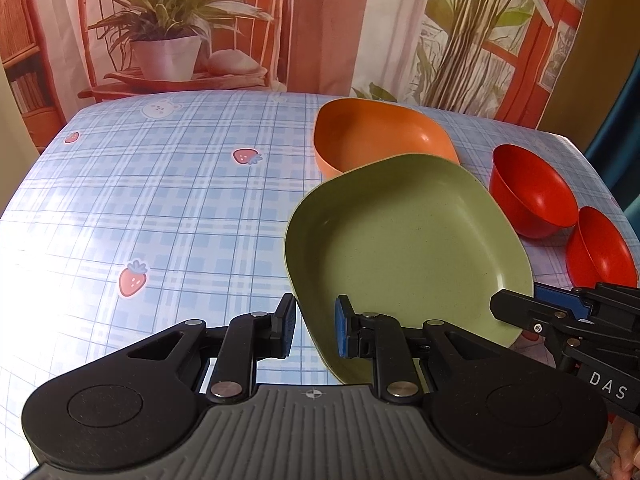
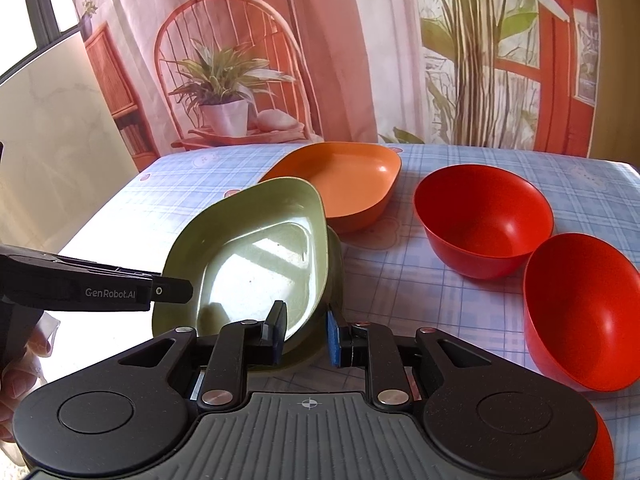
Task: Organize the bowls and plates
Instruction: 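Lower the green plate onto the other green plate, open left gripper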
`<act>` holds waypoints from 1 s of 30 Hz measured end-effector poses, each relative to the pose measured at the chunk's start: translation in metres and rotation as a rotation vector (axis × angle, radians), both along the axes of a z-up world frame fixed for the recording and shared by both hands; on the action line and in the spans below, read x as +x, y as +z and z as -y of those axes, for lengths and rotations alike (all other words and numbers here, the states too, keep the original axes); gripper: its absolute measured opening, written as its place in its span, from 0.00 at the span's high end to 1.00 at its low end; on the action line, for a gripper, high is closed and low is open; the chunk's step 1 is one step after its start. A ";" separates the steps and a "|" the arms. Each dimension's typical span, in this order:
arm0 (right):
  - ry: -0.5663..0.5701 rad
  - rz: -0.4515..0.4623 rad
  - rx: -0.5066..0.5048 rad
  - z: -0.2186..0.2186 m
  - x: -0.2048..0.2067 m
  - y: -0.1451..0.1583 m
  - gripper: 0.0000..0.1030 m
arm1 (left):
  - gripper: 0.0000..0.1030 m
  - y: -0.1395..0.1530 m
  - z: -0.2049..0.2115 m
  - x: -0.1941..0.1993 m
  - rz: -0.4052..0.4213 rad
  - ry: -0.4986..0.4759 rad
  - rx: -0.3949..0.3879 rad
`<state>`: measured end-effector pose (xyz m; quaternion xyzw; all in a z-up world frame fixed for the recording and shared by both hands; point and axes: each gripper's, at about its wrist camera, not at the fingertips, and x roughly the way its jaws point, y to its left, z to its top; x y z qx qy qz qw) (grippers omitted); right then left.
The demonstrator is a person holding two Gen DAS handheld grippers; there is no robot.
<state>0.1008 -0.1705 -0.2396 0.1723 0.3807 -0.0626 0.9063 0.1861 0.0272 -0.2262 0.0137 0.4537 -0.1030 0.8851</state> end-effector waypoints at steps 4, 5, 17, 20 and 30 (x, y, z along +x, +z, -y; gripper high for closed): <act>-0.001 -0.008 -0.007 0.000 0.000 0.000 0.78 | 0.80 0.000 0.001 0.000 0.002 -0.003 0.012; -0.001 -0.008 -0.008 0.000 -0.001 0.000 0.78 | 0.79 -0.001 0.001 0.000 0.001 -0.002 0.012; 0.020 -0.032 -0.050 -0.004 0.004 0.001 0.72 | 0.77 0.002 -0.001 0.000 0.018 0.017 -0.001; 0.024 -0.026 -0.072 -0.004 0.005 0.006 0.71 | 0.77 0.005 0.000 0.002 0.028 0.021 0.003; 0.041 0.019 -0.105 0.006 0.009 0.030 0.71 | 0.74 0.024 0.000 0.007 0.079 0.028 -0.001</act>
